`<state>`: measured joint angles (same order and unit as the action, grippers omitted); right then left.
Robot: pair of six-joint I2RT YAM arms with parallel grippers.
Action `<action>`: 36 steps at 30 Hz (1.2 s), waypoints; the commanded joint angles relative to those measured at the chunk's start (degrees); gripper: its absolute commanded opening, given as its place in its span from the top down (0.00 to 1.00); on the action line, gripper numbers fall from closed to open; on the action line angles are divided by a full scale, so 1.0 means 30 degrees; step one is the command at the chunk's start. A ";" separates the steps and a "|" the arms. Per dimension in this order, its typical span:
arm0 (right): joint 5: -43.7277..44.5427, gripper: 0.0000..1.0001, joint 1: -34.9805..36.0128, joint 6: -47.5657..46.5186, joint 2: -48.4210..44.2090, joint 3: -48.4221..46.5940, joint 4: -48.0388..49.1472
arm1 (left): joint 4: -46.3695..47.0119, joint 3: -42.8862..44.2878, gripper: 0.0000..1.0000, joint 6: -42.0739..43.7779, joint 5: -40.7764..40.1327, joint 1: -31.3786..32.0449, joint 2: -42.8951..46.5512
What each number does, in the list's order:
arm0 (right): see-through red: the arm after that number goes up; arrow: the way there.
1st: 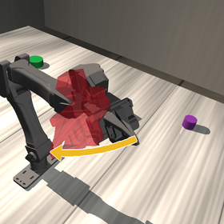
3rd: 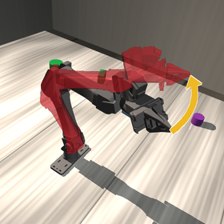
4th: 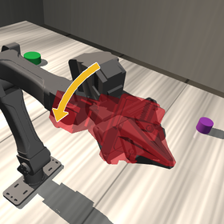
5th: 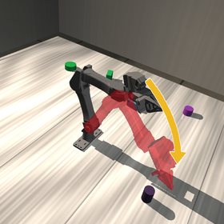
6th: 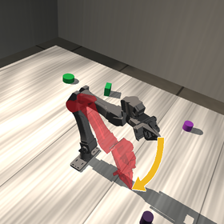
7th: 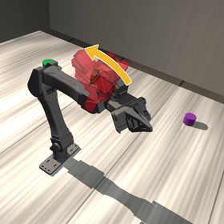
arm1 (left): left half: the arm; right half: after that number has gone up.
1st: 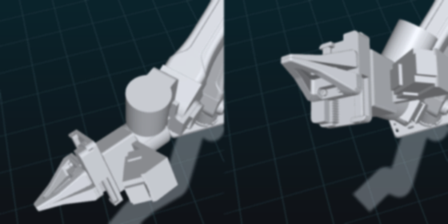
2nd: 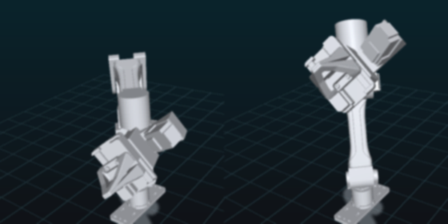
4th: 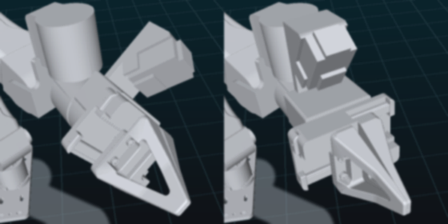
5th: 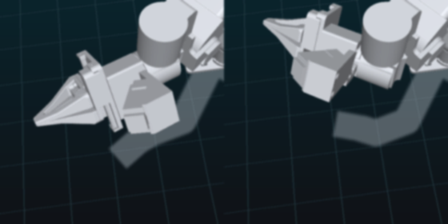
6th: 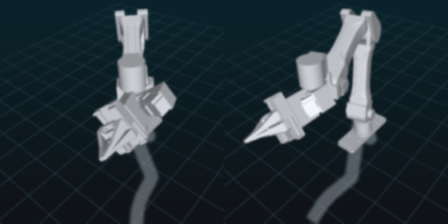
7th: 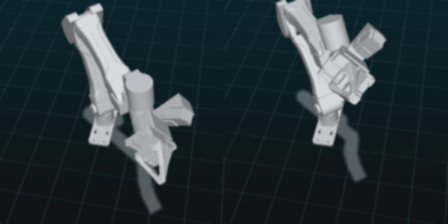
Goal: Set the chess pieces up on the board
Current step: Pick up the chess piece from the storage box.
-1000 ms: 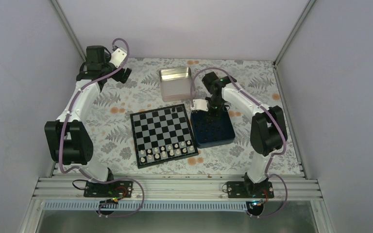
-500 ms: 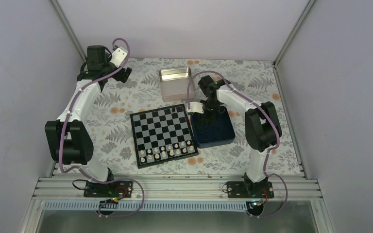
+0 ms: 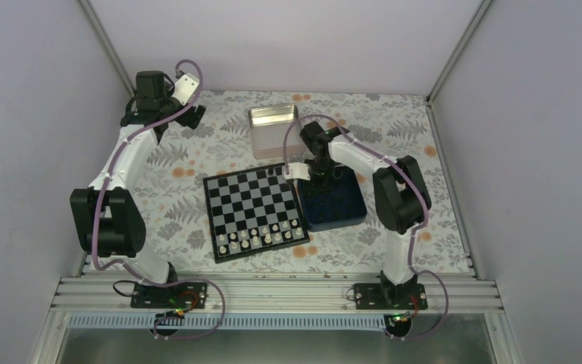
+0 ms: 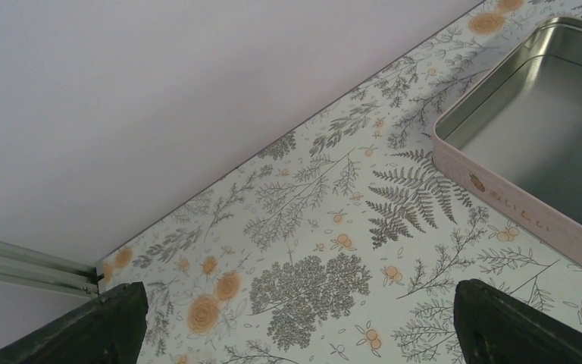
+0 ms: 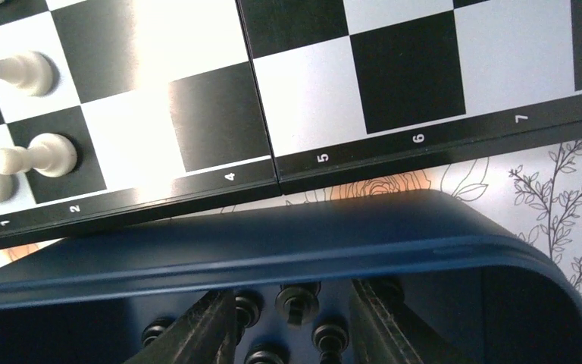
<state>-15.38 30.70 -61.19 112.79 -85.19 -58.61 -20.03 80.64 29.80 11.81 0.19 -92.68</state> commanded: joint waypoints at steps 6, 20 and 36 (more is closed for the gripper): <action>0.0753 0.71 0.0387 0.0583 0.0648 -0.0136 0.0873 | 0.0470 -0.0338 0.00 0.0172 0.0134 0.0026 0.0293; 0.1399 0.83 0.0451 0.0986 0.0436 0.0318 0.1009 | 0.0474 -0.0396 0.00 0.0191 0.0632 0.0033 0.0348; 0.2853 0.95 0.0537 0.1466 -0.1228 -0.4327 -0.2769 | 0.0585 -0.0689 0.00 0.0319 0.0691 0.0004 0.1050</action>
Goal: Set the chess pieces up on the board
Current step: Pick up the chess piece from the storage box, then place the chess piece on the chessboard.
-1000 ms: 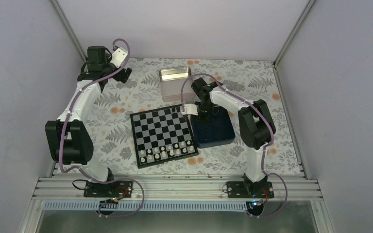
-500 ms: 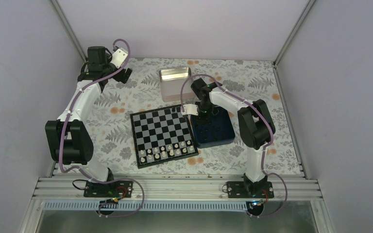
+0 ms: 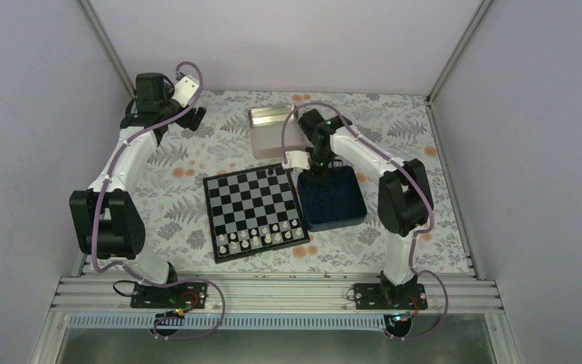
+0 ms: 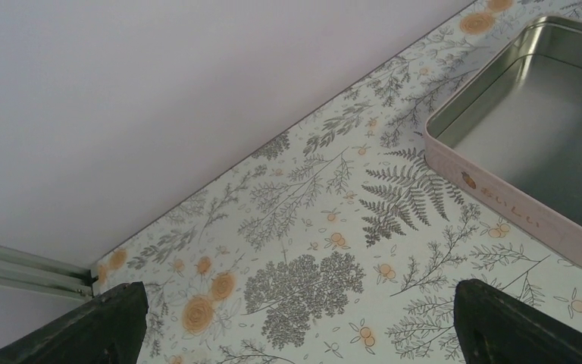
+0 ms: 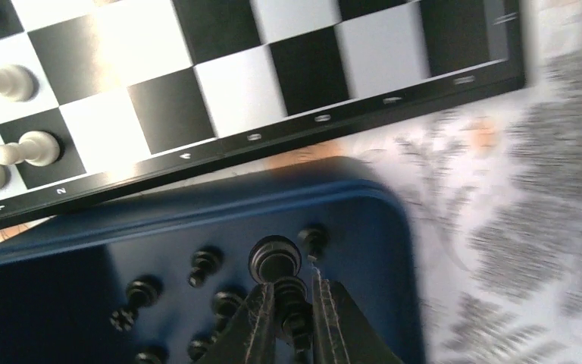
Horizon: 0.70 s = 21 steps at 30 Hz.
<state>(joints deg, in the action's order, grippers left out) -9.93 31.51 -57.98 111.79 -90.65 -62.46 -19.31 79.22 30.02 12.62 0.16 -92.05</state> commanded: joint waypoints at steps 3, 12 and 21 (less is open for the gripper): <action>0.1763 0.95 0.0606 0.0428 -0.0260 -0.4915 -0.2473 | 0.0330 -0.0145 0.00 0.0237 0.0475 0.0004 0.1061; 0.2674 0.95 0.2728 0.0341 0.2827 -0.9856 -0.1940 | 0.0724 -0.0483 0.00 0.0351 -0.0051 -0.0048 0.1674; 0.2733 0.94 0.4495 0.0201 0.5931 -1.2837 -0.1161 | 0.1871 -0.1504 0.00 -0.0153 -0.0694 -0.0164 0.2280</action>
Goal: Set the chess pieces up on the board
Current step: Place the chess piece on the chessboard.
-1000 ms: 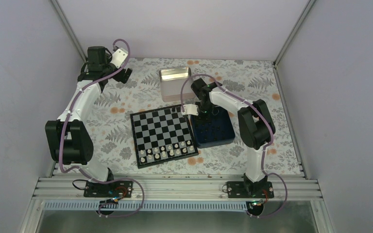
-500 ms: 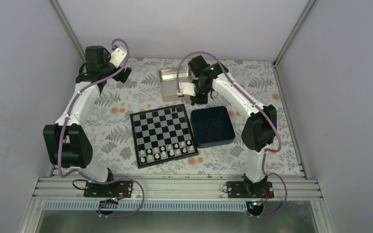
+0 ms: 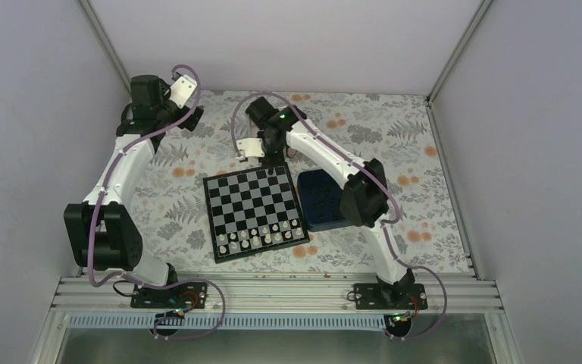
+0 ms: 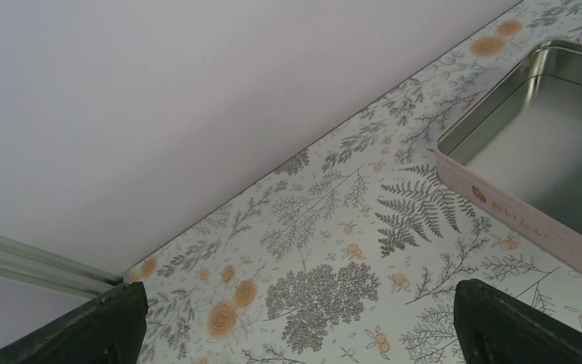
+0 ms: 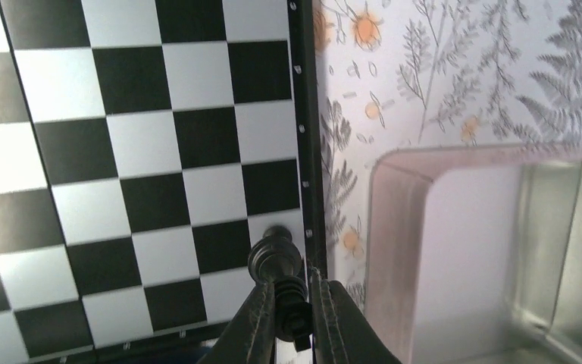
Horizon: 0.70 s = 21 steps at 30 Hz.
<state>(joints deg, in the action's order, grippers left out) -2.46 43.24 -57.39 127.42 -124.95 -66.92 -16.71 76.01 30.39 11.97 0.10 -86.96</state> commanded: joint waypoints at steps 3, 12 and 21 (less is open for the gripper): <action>0.0198 0.94 0.0833 -0.0110 0.1199 -0.1564 0.0895 | 0.1193 -0.0788 0.00 -0.0237 -0.0723 -0.0201 0.0817; -0.0376 0.94 0.1130 -0.0215 0.2516 -0.1594 0.1798 | 0.1490 -0.1829 0.00 0.0073 -0.0962 -0.0464 0.1410; -0.0424 0.93 0.1431 -0.0257 0.3472 -0.2015 0.2637 | 0.1717 -0.2305 0.00 0.0049 -0.0919 -0.0604 0.1534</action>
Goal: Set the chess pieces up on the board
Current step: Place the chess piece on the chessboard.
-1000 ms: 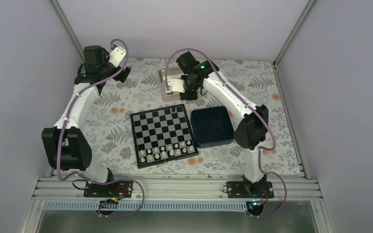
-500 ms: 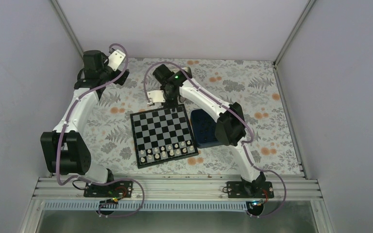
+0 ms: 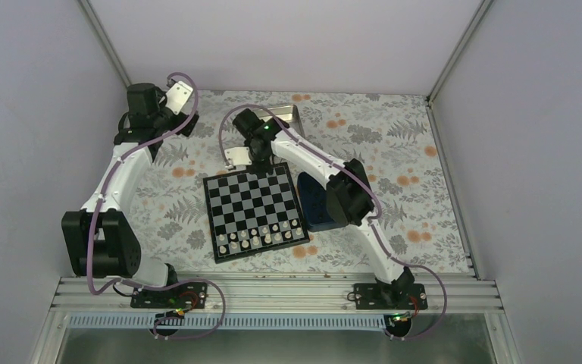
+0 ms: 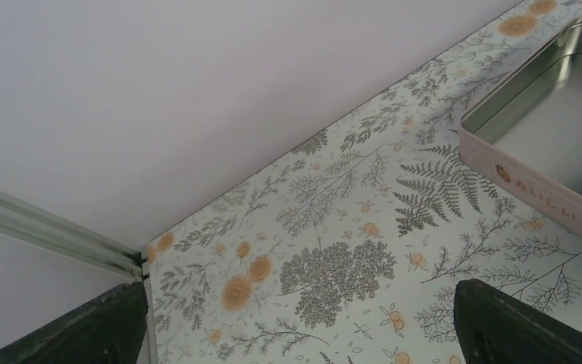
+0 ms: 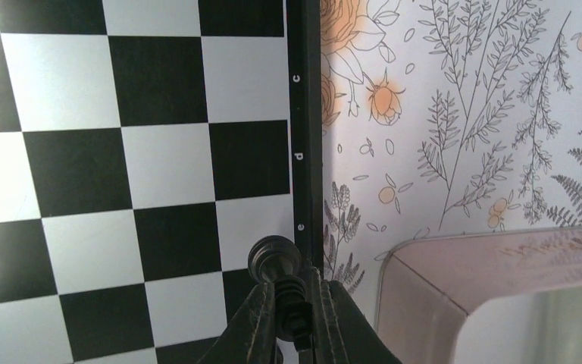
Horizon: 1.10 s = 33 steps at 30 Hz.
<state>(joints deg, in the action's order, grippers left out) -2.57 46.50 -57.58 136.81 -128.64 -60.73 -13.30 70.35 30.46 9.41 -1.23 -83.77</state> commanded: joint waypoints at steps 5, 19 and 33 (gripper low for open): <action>-0.0755 0.94 0.0404 -0.0166 0.0593 -0.0861 0.0851 | 0.0785 -0.0687 0.00 0.0072 -0.0061 -0.0260 0.0497; -0.0221 0.93 0.0707 -0.0228 0.1270 -0.0948 0.1286 | 0.1028 -0.1083 0.00 0.0194 0.0113 -0.0712 0.0570; 0.0049 0.93 0.0377 -0.0434 0.1076 -0.0852 -0.0063 | 0.0839 -0.0985 0.00 0.0211 0.0287 -0.0877 0.0478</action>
<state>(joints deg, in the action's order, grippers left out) -3.05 48.16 -58.24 139.35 -129.84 -58.98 -11.84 67.44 30.70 9.28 -3.42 -83.59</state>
